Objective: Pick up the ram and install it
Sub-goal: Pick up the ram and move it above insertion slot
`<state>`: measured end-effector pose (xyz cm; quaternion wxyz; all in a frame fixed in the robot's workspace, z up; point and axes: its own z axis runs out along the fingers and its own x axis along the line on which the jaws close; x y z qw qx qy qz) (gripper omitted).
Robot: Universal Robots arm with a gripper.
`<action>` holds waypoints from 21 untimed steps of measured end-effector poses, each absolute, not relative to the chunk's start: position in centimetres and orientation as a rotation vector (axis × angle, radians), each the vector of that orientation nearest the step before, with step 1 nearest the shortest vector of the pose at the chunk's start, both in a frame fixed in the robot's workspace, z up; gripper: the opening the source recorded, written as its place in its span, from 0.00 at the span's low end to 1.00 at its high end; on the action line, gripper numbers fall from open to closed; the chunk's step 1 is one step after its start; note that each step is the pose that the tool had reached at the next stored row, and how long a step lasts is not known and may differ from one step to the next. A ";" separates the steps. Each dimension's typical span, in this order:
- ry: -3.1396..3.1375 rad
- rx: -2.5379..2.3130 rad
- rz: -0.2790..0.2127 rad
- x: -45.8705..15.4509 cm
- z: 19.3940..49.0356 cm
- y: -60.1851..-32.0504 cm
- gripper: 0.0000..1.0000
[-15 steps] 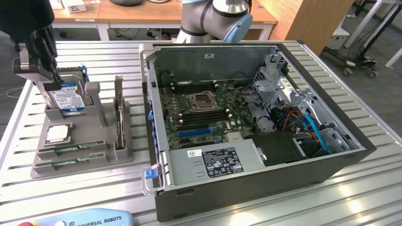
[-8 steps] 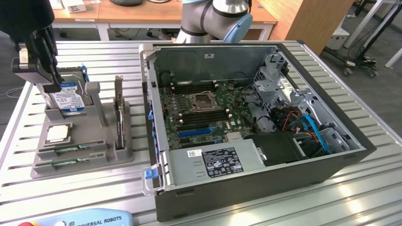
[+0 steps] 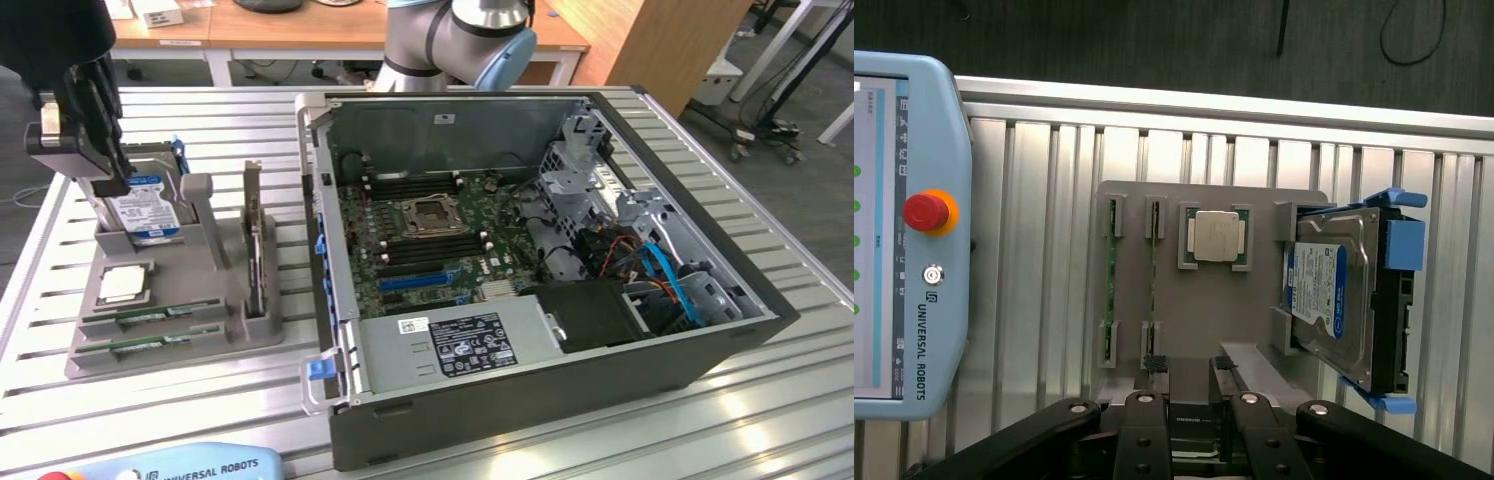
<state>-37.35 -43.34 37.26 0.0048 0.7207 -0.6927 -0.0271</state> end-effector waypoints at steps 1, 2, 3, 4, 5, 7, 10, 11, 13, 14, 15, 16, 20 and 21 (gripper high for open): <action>-2.170 2.257 -0.085 -37.3 37.3 -43.3 0.30; -2.170 2.257 -0.085 -37.3 37.3 -43.3 0.30; -2.170 2.257 -0.085 -37.3 37.3 -43.3 0.30; -2.170 2.257 -0.085 -37.3 37.3 -43.3 0.30; -2.170 2.257 -0.085 -37.3 37.3 -43.3 0.30; -2.170 2.257 -0.085 -37.3 37.3 -43.5 0.30; -2.170 2.257 -0.085 -37.3 37.3 -43.9 0.30; -2.170 2.257 -0.085 -37.3 37.3 -44.1 0.30; -2.170 2.257 -0.085 -37.3 37.3 -44.5 0.30; -2.170 2.257 -0.085 -37.3 37.3 -44.8 0.30; -2.170 2.257 -0.085 -37.3 37.3 -45.0 0.30; -2.170 2.257 -0.085 -37.3 37.3 -45.2 0.30; -2.170 2.257 -0.085 -37.4 37.3 -45.6 0.30; -2.170 2.257 -0.085 -37.4 37.3 -45.6 0.30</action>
